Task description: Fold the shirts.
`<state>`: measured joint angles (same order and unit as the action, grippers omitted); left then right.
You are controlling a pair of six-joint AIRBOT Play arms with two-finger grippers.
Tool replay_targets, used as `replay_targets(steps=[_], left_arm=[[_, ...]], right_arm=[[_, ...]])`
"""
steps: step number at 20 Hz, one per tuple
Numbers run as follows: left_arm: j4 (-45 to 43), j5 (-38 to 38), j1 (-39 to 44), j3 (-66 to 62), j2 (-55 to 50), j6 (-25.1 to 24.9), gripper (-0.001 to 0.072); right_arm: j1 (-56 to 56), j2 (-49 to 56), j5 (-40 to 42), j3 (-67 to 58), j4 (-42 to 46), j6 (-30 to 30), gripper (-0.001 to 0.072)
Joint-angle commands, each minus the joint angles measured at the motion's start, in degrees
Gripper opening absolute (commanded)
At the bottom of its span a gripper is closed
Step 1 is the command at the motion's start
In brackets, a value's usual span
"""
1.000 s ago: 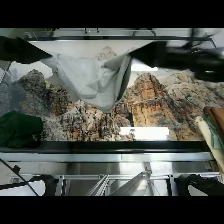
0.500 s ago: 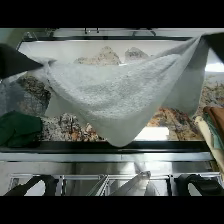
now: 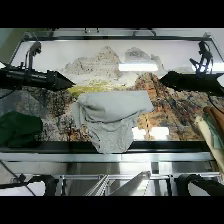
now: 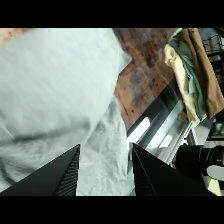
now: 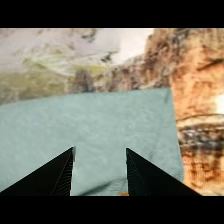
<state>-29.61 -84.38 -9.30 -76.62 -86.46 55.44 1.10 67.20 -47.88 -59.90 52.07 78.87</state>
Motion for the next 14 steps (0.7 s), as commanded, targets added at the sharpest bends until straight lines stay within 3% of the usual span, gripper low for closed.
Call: replay_targets(steps=[1,4,6,8,11,14], left_arm=[[-0.37,-5.62,-1.36,-7.63,-11.32,5.73,0.0337],[-0.44,-15.45,-2.27,-7.89,-13.75,11.74,0.0346],[-0.94,-15.56,-0.5,-0.11,-10.64,13.44,0.0346],[-0.92,-12.59,2.36,9.57,-5.6,13.4,0.0346],[-0.96,-4.98,8.17,23.98,2.99,13.42,0.0346],[-0.9,5.81,15.08,35.39,9.22,14.53,0.0347]], right_arm=[[4.68,6.03,-3.78,-1.29,0.76,-2.01,0.0374],[7.63,7.23,-8.83,-1.27,0.85,-8.5,0.0375],[8.17,10.6,-9.99,-1.27,0.63,-8.61,0.0374],[8.11,14.88,-10.14,-1.29,-1.16,-8.72,0.0373],[8.09,21.42,-11.61,-1.29,-10.38,-16.0,0.0373],[8.09,25.99,-11.61,-1.57,-15.67,-18.91,0.0372]])
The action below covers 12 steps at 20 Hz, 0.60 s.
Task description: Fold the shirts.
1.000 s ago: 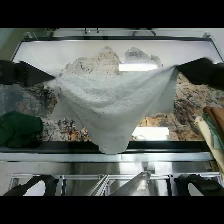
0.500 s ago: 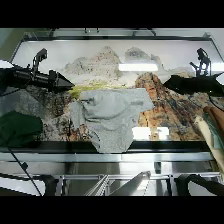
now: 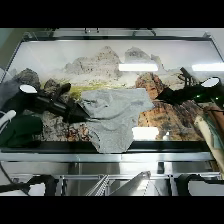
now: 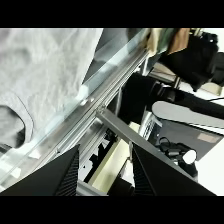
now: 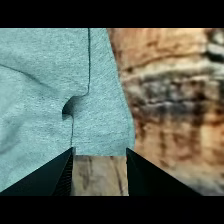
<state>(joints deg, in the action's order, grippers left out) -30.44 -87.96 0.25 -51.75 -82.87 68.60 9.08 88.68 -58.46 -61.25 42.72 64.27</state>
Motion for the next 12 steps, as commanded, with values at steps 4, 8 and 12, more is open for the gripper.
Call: replay_targets(steps=[4,8,12], left_arm=[[-0.09,17.09,14.1,17.99,7.5,5.44,0.0347],[-0.11,24.17,20.59,21.99,7.48,8.0,0.0347],[-0.02,29.11,21.86,22.86,7.45,10.14,0.0346]], right_arm=[[-0.72,6.67,-1.14,-0.76,-8.57,-6.08,0.0372],[-1.42,6.69,-1.6,-0.76,-12.31,-8.66,0.0372],[-1.44,6.69,-1.77,-0.76,-13.03,-8.85,0.0373]])
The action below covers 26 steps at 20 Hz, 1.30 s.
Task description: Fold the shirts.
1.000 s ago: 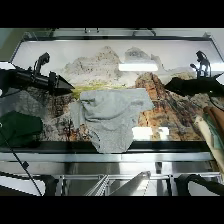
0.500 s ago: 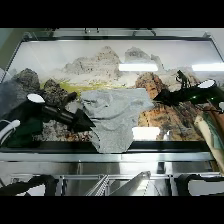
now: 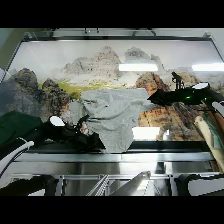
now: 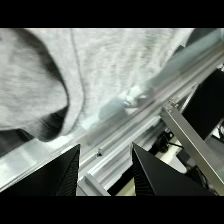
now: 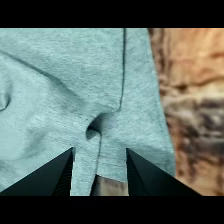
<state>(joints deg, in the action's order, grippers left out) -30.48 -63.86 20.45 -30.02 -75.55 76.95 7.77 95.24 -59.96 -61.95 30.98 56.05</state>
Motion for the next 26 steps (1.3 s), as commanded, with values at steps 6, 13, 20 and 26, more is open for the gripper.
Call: replay_targets(steps=[6,13,20,26], left_arm=[[-6.05,6.36,2.12,-6.67,-8.98,4.81,0.0345],[-6.84,4.28,4.28,-21.79,-16.74,1.97,0.0014],[-13.27,-5.68,3.67,-29.7,-14.01,2.01,0.0016],[-16.92,-13.25,-5.11,-29.77,-4.26,1.95,0.0019]], right_arm=[[-0.13,0.13,-1.9,-0.07,-1.33,-0.85,0.0373],[-0.15,0.13,-0.94,-0.07,-2.47,-1.86,0.0372],[-2.21,4.2,0.61,-0.07,-4.33,-2.34,0.0371],[-2.67,6.67,2.43,-0.07,-11.34,-2.95,0.0366]])
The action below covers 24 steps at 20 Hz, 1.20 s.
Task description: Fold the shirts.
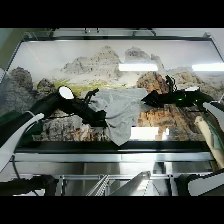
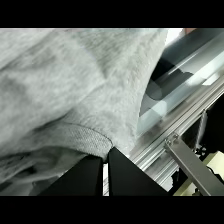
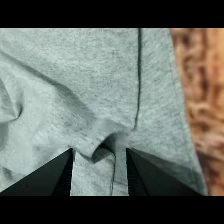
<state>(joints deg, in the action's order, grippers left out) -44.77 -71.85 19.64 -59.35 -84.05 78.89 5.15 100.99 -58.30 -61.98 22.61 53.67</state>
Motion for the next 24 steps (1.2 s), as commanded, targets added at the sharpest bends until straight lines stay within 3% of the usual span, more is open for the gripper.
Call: replay_targets(steps=[1,6,9,15,22,23,24], left_arm=[[-4.44,-6.12,-7.15,-0.44,6.43,0.04,0.0018],[-10.8,-10.95,-24.11,-0.44,14.43,-0.04,0.0019],[-10.56,-11.65,-31.8,-0.44,16.63,-3.21,0.0021],[-10.75,-12.0,-33.59,-0.44,16.57,-7.19,0.0021],[-10.73,-11.23,-33.59,-0.44,16.57,-8.9,0.0021],[-10.73,-11.23,-33.59,-0.44,16.57,-9.01,0.0021],[-10.71,-11.3,-33.59,-0.44,16.57,-9.01,0.0022]], right_arm=[[0.42,0.92,0.68,-0.04,-2.97,-1.09,0.0366],[5.73,0.52,-5.29,-0.04,-2.97,-1.4,0.0365],[7.54,0.5,-7.28,-0.02,-2.93,-1.33,0.0365],[7.04,0.5,-7.37,-0.02,-2.25,-0.42,0.0364],[-3.37,0.5,-10.1,0.13,20.63,13.03,0.0363],[-4.94,0.5,-10.01,0.11,20.7,13.2,0.0352],[-6.38,0.5,-9.64,0.09,19.8,13.18,0.0242]])
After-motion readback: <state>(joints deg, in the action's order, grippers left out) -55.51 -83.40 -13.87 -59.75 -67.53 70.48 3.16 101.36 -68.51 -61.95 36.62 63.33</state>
